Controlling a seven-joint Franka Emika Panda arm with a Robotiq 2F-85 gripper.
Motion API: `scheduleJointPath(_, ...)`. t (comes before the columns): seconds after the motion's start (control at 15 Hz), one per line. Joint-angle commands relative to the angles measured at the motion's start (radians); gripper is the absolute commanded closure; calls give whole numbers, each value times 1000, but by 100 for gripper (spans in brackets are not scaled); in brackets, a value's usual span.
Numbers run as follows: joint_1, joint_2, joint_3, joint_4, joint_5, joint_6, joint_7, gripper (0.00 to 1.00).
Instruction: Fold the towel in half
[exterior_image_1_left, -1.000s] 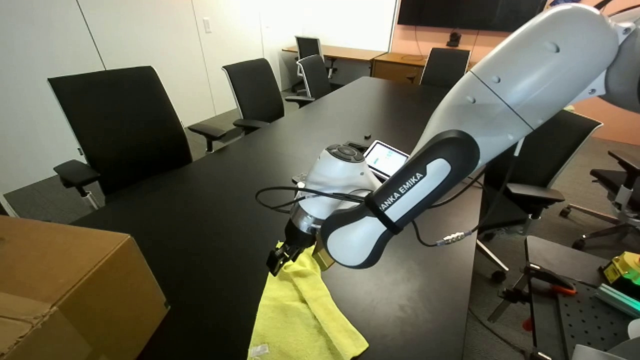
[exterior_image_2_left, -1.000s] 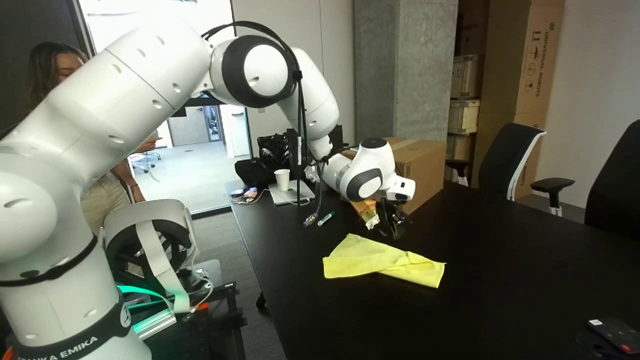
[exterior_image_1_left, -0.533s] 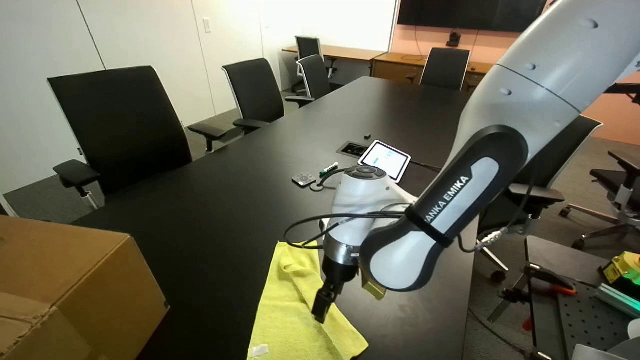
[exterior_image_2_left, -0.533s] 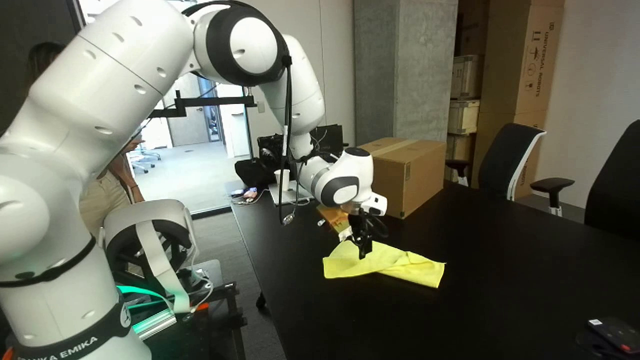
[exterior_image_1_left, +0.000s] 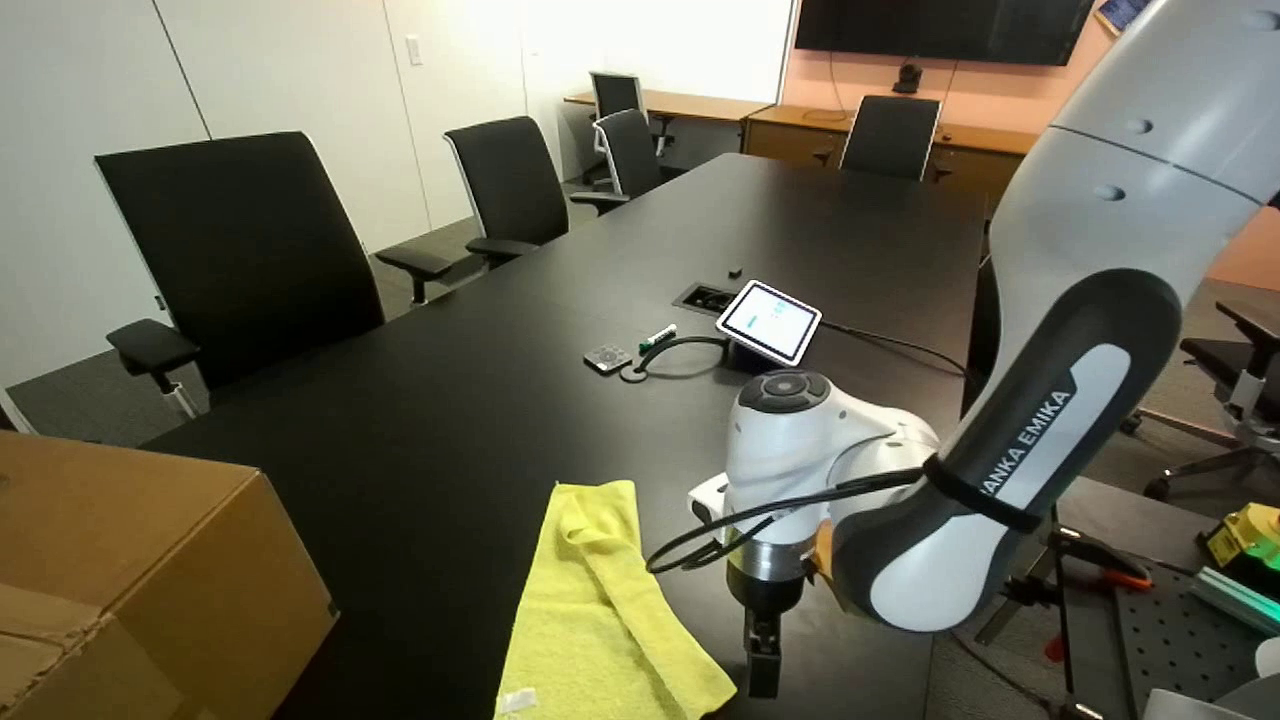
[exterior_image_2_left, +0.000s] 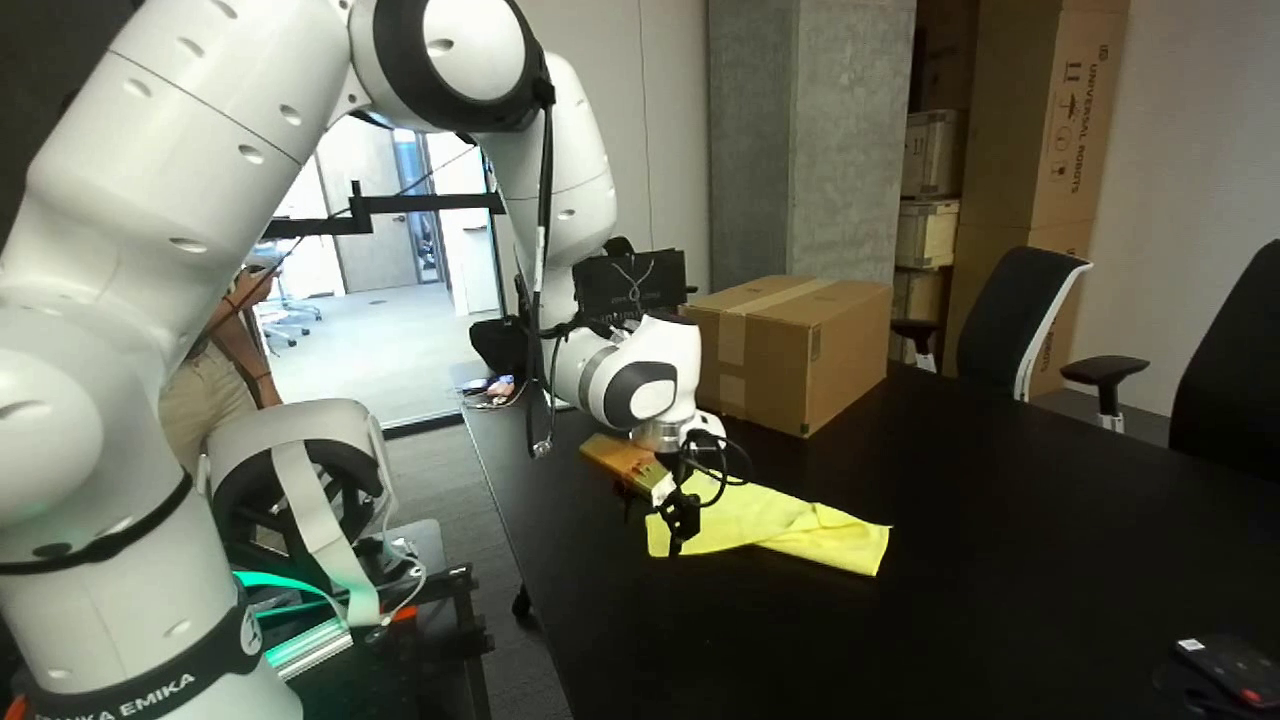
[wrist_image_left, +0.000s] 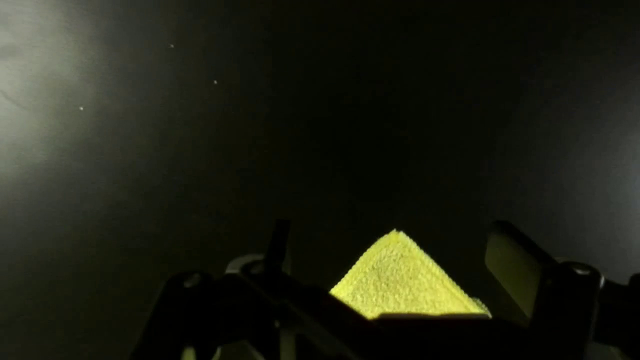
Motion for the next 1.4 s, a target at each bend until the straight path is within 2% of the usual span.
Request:
scheduleJointPath(0.0,22,-59,-1,-82,-89,45,-84,0)
scheduleJointPath(0.07,31,-59,-4,-87,-115,63,-94,0)
scheduleJointPath(0.27,119,-39,-74,-93,-212,176,-48,0)
scheduleJointPath(0.47,172,-14,-112,-84,-245,266,-39,0)
scheduleJointPath(0.87,168,33,-84,-54,-225,293,-79,0)
scheduleJointPath(1.33,135,101,-40,36,-206,250,-103,0)
